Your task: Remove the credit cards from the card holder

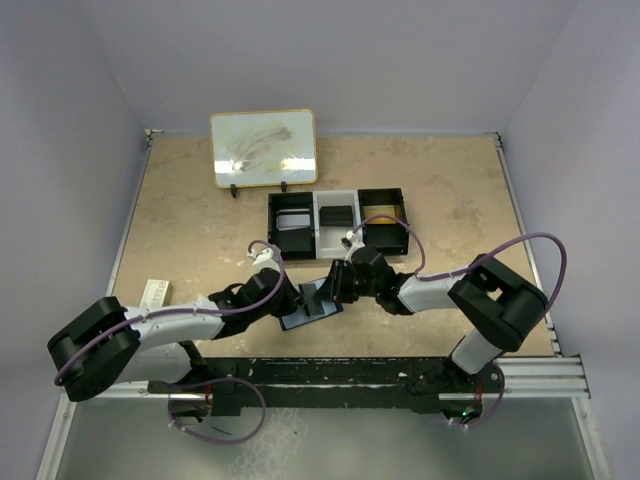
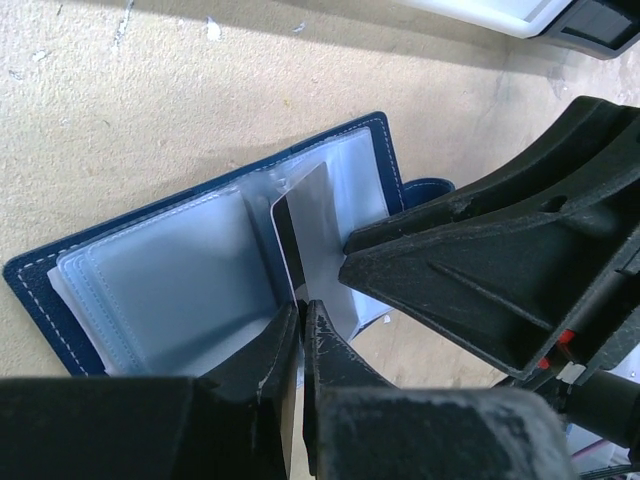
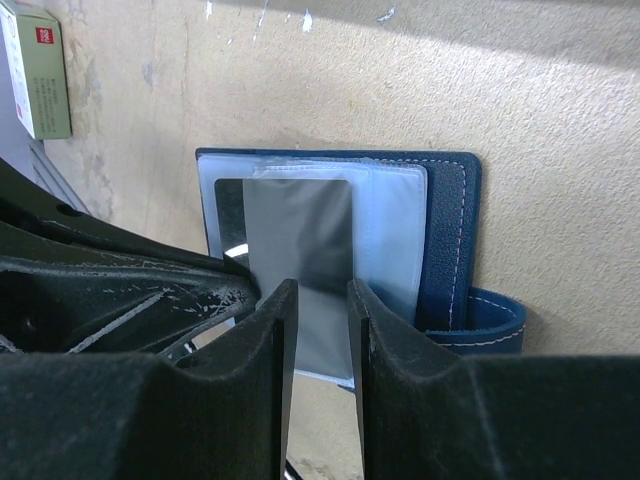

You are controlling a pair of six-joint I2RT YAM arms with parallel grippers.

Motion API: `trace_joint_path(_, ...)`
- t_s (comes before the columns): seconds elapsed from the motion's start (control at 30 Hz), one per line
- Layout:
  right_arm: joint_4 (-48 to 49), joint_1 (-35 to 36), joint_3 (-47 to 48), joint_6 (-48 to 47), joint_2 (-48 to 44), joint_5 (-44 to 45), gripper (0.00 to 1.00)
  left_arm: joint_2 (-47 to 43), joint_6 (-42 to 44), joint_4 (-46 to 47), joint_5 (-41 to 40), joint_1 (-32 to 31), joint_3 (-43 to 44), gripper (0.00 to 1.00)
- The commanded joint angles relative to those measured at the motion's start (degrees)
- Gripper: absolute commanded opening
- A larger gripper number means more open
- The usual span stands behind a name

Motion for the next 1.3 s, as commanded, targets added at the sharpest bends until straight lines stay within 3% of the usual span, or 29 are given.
trace_joint_path(0.0, -3.46, 0.22, -1.42, 0.17, 1.16, 1.96, 0.3, -2.21, -0.13, 3.06, -0.67, 0.0, -0.29, 0.0)
trace_joint_path(0.47, -4.57, 0.19, -0.86, 0.33, 1.58, 2.77, 0.3, -8.63, -0.66, -2.36, -2.7, 0.0, -2.82, 0.0)
trace_joint_path(0.67, -4.52, 0.19, 0.12, -1.24, 2.02, 2.39, 0.3, -6.19, -2.03, 3.02, -1.61, 0.0, -3.15, 0.08)
trace_joint_path(1.0, -3.69, 0.19, -0.21, -1.05, 3.0, 4.04, 0.17, -4.29, -3.35, 7.89, -0.92, 0.0, -2.58, 0.17)
trace_joint_path(1.27, -4.03, 0.17, -0.4, -1.04, 2.92, 3.94, 0.17, 0.18, -3.42, 8.73, 0.15, 0.0, -2.14, 0.15)
